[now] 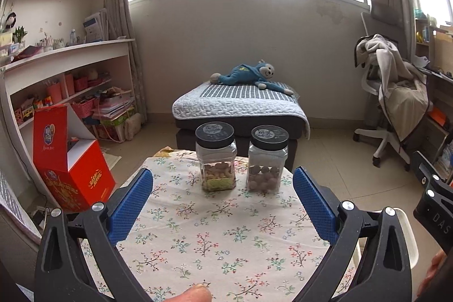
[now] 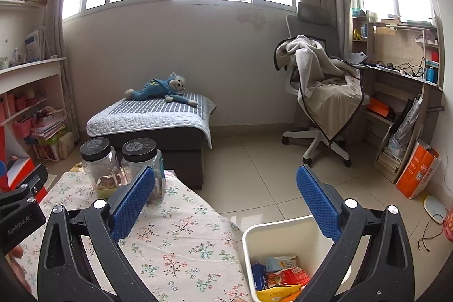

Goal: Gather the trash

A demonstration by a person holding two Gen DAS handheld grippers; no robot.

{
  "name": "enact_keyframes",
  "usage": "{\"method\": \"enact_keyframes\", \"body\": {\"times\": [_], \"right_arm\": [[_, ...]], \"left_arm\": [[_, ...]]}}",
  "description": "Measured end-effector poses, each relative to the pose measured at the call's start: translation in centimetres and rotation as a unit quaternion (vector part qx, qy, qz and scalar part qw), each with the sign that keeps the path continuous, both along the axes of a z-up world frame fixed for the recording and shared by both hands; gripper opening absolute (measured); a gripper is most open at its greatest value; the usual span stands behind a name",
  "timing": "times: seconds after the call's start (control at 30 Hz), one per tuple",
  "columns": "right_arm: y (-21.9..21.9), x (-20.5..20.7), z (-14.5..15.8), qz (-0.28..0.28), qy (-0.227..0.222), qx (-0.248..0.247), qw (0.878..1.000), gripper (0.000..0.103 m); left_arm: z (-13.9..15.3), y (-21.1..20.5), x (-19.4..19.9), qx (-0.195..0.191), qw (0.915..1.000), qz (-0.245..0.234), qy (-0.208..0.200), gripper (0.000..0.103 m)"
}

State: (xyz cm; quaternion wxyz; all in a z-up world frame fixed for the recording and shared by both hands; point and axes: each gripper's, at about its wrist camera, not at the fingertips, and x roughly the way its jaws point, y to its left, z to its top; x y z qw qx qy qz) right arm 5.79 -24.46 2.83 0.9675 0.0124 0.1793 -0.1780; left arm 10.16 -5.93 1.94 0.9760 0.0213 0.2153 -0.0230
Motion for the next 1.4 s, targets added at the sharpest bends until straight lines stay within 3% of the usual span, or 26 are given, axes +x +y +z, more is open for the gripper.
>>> {"method": "enact_keyframes", "body": {"times": [0.13, 0.37, 1.4], "right_arm": [[2.5, 1.6, -0.2, 0.023, 0.015, -0.005, 1.000, 0.096], [5.7, 3.5, -0.6, 0.052, 0.019, -0.007, 0.998, 0.096], [7.7, 6.2, -1.2, 0.068, 0.016, 0.020, 0.997, 0.096]], "left_arm": [[-0.6, 2.9, 0.6, -0.007, 0.9991, 0.041, 0.011, 0.096], [-0.6, 5.8, 1.5, -0.032, 0.9979, 0.049, 0.027, 0.096], [-1.1, 7.4, 3.0, -0.023, 0.9965, 0.068, 0.043, 0.096]]}}
